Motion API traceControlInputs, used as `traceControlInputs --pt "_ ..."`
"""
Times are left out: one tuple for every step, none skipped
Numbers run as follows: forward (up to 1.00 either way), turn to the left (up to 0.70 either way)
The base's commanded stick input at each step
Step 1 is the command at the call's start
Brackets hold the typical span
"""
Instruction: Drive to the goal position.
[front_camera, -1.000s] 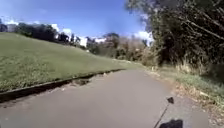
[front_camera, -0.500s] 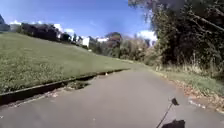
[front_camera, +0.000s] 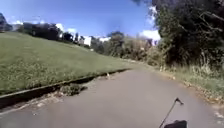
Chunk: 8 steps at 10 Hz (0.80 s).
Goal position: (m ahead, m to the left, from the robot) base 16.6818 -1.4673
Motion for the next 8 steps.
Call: traceControlInputs --pt "1.00 -0.32" --pt "1.00 -0.16" --pt "1.00 0.00" --pt "1.00 0.00" --pt "1.00 0.00" --pt "1.00 0.00" --pt "1.00 0.00" --pt "1.00 -0.39"
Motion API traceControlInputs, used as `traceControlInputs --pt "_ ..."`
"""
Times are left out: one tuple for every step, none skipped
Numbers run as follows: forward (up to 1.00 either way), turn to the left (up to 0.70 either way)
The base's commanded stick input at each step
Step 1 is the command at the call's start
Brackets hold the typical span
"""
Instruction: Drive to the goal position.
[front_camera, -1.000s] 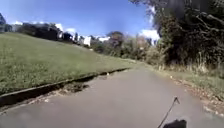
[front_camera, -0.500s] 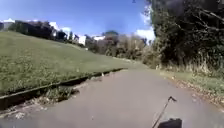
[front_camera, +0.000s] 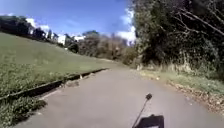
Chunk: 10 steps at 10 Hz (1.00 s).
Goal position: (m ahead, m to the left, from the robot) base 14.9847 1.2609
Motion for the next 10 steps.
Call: traceControlInputs --pt "1.00 -0.36" --pt "1.00 -0.32" --pt "1.00 -0.20" --pt "1.00 -0.07" --pt "1.00 0.00" --pt "1.00 0.00" --pt "1.00 0.00" --pt "1.00 0.00" --pt "1.00 0.00" --pt "1.00 0.00"
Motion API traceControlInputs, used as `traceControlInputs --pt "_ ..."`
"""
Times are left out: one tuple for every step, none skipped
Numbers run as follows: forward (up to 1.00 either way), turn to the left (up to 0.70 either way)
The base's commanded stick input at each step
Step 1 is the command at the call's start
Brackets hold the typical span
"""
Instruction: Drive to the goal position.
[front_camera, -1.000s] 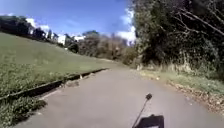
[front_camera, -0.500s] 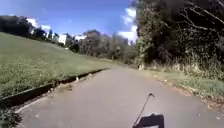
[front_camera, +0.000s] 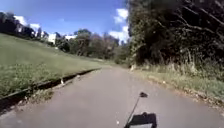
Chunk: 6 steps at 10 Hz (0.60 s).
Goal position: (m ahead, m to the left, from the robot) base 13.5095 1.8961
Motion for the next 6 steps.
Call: traceControlInputs --pt "1.00 0.00" --pt "1.00 0.00" --pt "1.00 0.00" --pt "1.00 0.00" --pt "1.00 0.00" --pt "1.00 0.00"
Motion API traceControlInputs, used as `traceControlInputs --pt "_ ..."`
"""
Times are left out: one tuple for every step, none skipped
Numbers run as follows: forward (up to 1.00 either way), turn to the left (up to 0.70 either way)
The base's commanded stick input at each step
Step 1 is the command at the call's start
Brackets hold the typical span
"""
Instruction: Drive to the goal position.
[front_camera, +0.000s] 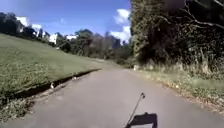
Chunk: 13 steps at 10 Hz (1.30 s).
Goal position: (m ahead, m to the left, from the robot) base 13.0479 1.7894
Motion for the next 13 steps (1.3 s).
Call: traceControlInputs --pt "1.00 -0.40" --pt "1.00 -0.40" --pt "1.00 0.00" --pt "1.00 0.00" --pt "1.00 0.00" --pt "1.00 0.00" --pt "1.00 0.00" --pt "1.00 0.00" --pt "1.00 0.00" --pt "1.00 0.00" --pt "1.00 0.00" --pt "1.00 0.00" --pt "1.00 0.00"
